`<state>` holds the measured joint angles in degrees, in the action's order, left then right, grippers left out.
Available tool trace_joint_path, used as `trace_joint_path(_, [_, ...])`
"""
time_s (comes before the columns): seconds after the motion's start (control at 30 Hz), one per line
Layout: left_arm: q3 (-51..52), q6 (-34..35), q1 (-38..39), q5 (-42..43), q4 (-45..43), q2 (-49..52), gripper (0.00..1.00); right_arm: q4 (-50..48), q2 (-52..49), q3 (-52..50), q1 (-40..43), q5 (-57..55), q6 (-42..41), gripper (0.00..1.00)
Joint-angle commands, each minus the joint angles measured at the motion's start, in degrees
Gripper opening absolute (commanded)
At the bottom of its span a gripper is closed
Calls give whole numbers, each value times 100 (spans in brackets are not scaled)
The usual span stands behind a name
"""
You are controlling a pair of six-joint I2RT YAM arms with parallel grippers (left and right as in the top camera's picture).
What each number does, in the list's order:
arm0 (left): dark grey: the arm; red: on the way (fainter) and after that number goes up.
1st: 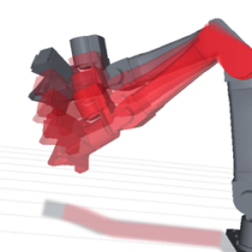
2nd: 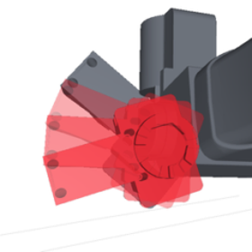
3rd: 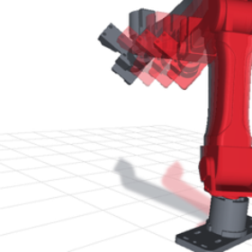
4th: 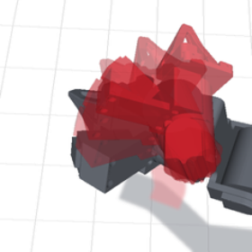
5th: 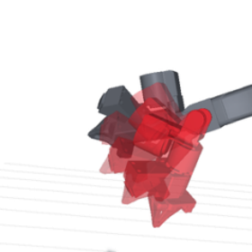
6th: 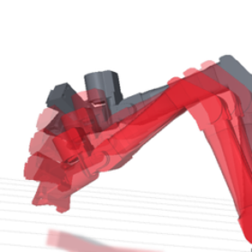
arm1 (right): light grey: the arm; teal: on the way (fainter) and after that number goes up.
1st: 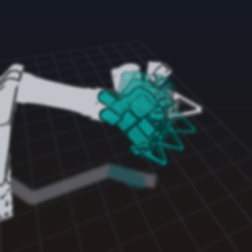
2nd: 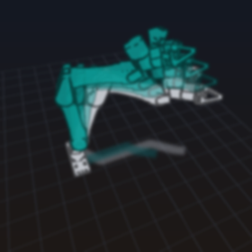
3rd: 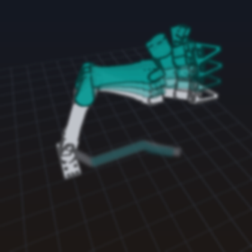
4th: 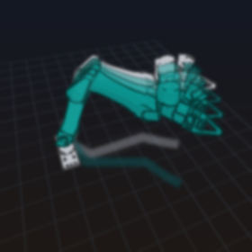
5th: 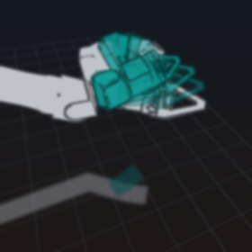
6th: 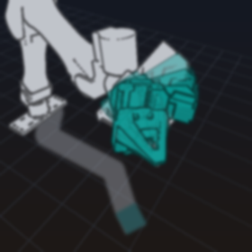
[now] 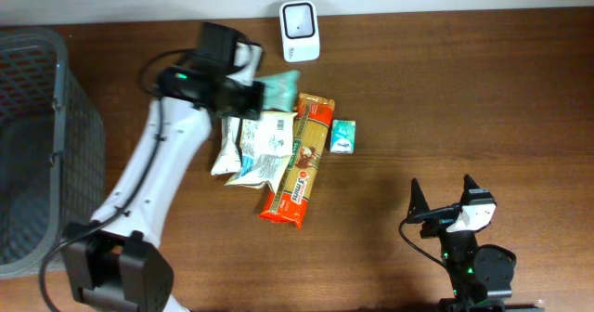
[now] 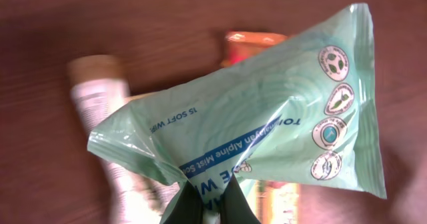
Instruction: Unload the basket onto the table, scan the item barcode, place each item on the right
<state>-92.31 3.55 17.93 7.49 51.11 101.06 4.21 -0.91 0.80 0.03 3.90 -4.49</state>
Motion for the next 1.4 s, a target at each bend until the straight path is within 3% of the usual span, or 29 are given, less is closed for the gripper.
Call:
trace_joint_path(0.0, [151, 144, 560, 63, -229, 149, 0, 4, 26, -48, 37, -52, 0, 99])
trace_joint_path(0.43, [153, 136, 2249, 343, 236, 1200, 0, 4, 26, -48, 37, -52, 0, 99])
trace_joint_path(1.07, [693, 136, 2328, 304, -168, 1252, 2, 4, 26, -48, 37, -50, 0, 99])
trace_joint_path(1.13, [695, 136, 2328, 302, -184, 1252, 16, 4, 26, -48, 37, -52, 0, 99])
trace_joint_path(1.2, [695, 136, 2328, 302, -227, 1252, 49, 4, 26, -48, 37, -52, 0, 99])
trace_joint_path(1.27, [693, 133, 2328, 299, -260, 1250, 65, 4, 26, -48, 37, -52, 0, 99])
trace_joint_path(1.37, [555, 133, 2256, 208, -256, 1246, 75, 4, 26, -48, 37, -52, 0, 99])
